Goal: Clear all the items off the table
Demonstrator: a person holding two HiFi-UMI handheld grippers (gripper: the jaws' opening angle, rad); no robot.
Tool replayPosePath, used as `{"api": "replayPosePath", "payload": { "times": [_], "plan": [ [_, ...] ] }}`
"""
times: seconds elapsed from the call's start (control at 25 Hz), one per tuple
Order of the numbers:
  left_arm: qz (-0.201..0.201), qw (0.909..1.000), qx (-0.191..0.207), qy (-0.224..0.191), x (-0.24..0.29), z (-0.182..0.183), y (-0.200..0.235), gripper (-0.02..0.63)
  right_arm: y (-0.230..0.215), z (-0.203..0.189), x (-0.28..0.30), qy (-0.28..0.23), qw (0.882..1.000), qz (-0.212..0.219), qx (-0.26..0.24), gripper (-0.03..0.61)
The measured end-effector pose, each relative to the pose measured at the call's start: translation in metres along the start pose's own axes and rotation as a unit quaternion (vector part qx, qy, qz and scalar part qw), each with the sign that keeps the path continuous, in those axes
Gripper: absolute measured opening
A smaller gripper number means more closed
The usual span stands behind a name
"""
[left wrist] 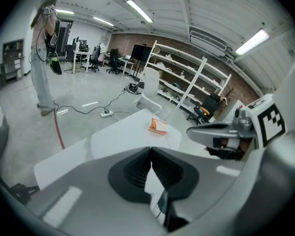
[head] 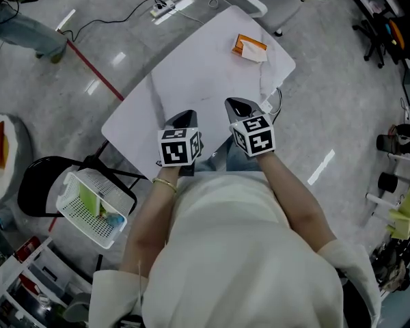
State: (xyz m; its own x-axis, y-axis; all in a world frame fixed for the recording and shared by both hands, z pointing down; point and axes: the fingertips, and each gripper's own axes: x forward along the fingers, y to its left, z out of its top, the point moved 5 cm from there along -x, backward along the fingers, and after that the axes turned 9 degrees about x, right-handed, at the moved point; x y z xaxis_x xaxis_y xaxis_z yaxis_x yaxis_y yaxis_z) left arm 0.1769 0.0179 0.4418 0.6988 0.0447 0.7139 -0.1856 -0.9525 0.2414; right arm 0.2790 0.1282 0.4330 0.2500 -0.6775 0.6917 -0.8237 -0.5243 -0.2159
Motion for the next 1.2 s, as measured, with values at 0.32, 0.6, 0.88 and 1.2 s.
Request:
{"api": "replayPosePath", "payload": {
  "times": [0.32,0.6,0.88,1.2],
  "plan": [
    [0.026,0.9993,-0.026,-0.006,0.04,0.029,-0.018,0.009,-0.054,0.025,0.012,0.015,0.999,0.025,-0.033,0.0],
    [0.038,0.9979,-0.052,0.003,0.078,0.05,-0.039,0.009,-0.106,0.04,0.026,0.039,0.997,0.039,-0.046,0.0],
    [0.057,0.9952,-0.079,0.004,0.111,0.063,-0.052,0.009,-0.152,0.043,0.042,0.067,0.994,0.055,-0.073,0.0],
    [0.079,0.99,-0.117,0.007,0.144,0.07,-0.068,0.009,-0.202,0.053,0.065,0.095,0.988,0.07,-0.1,0.008]
  ]
}}
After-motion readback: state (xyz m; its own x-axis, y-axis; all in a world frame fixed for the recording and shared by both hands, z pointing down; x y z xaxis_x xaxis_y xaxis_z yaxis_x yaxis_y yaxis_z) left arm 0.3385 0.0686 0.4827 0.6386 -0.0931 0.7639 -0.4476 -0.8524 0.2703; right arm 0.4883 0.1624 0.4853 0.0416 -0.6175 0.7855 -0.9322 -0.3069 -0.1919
